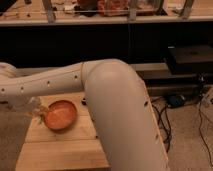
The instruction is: Place the pepper in the ceramic bowl
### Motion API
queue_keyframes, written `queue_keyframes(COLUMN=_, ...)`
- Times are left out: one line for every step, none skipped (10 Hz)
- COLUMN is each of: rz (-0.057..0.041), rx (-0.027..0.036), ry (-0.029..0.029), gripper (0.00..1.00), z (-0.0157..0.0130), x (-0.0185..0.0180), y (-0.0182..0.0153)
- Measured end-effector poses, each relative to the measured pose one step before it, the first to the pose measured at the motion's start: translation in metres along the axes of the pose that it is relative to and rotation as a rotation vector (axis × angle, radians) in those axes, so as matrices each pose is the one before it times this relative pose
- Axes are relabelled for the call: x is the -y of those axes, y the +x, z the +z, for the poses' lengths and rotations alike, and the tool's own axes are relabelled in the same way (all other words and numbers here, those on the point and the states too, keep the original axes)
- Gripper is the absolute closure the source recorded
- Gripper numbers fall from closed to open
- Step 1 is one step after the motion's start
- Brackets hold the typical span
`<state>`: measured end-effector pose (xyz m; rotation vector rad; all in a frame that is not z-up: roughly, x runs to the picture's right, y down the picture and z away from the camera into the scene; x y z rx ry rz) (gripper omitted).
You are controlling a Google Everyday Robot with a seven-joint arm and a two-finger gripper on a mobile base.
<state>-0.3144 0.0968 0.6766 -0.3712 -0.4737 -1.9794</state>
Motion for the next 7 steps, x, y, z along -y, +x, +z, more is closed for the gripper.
queue_keyframes(rz=-0.00776, rx=0.00057, ry=0.00309, gripper=0.2, z=0.00814, x=0.00147, y=-0.00059)
queue_keyframes(rz=-0.01101, rx=0.00215, ry=0.0048, gripper=0.2, z=0.00799, x=0.00494, y=-0.00072)
queue_keyframes(rz=-0.01038, rx=0.00051, ry=0.0045, gripper=0.2, z=0.00705, x=0.00517, y=0.00022)
queue_keyframes(rz=-0.00261, rx=-0.00111, ry=0.00005, gripper=0.2, z=0.00137, x=0.00022, y=0.00194)
queue_keyframes(rz=-0.00493, rx=0.00068, ry=-0.00221, gripper=0.2, z=0.00125, x=-0.00032, y=0.00128)
queue_keyframes(rz=-0.01007, rx=0.00066, ry=-0.00366, gripper=0.2, z=0.00449, x=0.00069, y=0.00016)
queue_keyframes(rz=-0.01304, rx=-0.00399, ry=0.00767, gripper=0.2, z=0.01134, x=0.00419, y=0.00182)
